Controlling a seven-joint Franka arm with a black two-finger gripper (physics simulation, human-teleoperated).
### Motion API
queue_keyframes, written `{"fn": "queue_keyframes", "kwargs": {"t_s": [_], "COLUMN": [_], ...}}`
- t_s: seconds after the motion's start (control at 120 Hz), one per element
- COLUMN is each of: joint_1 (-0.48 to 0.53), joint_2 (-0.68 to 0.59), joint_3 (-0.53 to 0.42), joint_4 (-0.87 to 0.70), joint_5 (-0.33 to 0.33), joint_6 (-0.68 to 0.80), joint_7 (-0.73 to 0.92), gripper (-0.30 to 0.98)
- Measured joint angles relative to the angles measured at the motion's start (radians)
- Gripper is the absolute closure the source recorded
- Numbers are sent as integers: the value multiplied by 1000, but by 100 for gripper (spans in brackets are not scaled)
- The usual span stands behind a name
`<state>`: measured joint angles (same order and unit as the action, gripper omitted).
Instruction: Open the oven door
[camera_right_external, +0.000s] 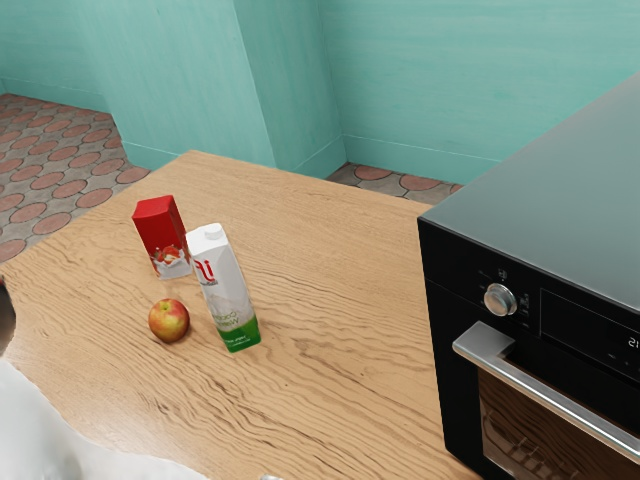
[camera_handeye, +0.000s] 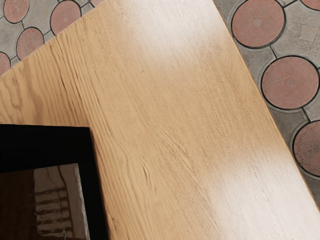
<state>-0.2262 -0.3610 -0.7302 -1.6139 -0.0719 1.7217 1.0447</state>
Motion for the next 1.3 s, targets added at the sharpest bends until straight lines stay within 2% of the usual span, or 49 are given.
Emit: {"fn": "queue_keyframes", "kwargs": {"t_s": [0.208,0.55,0.742,0.9,1.3], "joint_1": [0,37,55,75,53], "joint_2": [88,185,265,291,353], "joint_3": [28,50,55,90,94], "joint_4": [6,2,63,53,40], "joint_5": [69,94,125,145,170], "joint_6": [50,90,108,123,162], "joint_7": [41,68,76,79,84], "gripper": [0,0,0,0,0]}}
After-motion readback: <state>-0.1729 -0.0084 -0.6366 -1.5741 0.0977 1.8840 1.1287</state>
